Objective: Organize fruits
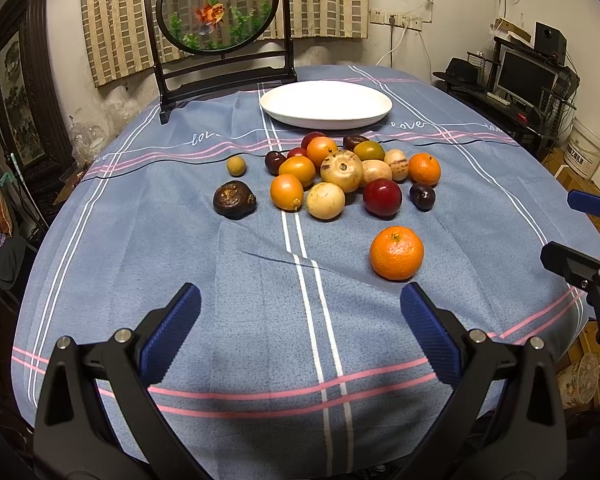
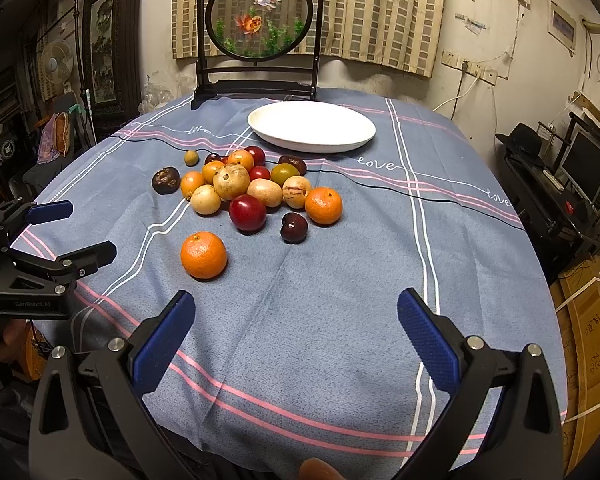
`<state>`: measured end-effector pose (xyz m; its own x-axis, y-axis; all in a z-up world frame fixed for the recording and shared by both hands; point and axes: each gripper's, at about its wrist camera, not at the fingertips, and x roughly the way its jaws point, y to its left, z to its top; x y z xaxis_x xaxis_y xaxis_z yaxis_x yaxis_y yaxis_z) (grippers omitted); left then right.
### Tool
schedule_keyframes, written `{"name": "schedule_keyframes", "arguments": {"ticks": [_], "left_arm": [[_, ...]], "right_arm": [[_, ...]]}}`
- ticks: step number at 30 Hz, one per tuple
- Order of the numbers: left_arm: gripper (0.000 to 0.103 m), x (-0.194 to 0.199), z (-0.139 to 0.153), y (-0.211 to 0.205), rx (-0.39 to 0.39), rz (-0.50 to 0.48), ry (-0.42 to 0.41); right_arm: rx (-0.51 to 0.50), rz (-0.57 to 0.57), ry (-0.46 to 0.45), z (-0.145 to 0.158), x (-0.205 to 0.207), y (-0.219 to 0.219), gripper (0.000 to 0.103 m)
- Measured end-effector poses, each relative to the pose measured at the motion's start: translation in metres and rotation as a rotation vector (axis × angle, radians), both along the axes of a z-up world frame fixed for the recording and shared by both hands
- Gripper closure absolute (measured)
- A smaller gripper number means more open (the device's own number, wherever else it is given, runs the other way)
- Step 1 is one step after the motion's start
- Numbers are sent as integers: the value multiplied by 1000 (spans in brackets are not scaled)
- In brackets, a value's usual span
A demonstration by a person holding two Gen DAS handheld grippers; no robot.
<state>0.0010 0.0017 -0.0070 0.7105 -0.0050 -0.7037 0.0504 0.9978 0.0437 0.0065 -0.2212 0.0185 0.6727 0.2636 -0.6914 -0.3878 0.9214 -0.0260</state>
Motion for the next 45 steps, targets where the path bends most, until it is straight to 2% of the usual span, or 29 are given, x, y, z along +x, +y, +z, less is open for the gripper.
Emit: {"name": "schedule_keyframes", "arguments": {"ticks": [3,8,11,14,18,20,22,29,31,36,37,40,42,45], "left_arm": [[2,3,-1,5,-10,4,2],[2,14,-9,26,-69,46,27],[2,17,-15,35,-74,56,28],[2,18,-18,43,-72,70,16],[2,22,-24,57,-88,96,19],[2,24,-26,62,-95,103,27],[2,25,-29,67,-100,113,33],[2,28,-31,82,-115,138,26],[2,31,-32,85,-116,146,27],[2,41,-31,90,-113,155,35],[2,45,-28,90,-105,154,28],[2,62,-22,93,-89,143,14],[2,77,-20,93,-74,117,9],[2,102,-20,86,-6,7,-3]], "right_arm": [[29,16,-21,2,1,2,1],[136,86,-119,-2,-3,13,1],[133,117,-45,-10,8,25,1],[174,141,77,-17,26,34,1],[129,169,94,-26,36,56,1],[89,177,104,-32,40,67,8],[72,191,132,-38,46,77,21],[27,212,184,-52,64,97,34],[-1,221,180,-54,66,102,43],[-38,221,192,-62,69,106,49],[-38,221,204,-65,71,103,55],[-12,223,205,-66,72,99,57],[14,223,203,-66,73,96,57],[56,223,196,-68,72,90,57]]}}
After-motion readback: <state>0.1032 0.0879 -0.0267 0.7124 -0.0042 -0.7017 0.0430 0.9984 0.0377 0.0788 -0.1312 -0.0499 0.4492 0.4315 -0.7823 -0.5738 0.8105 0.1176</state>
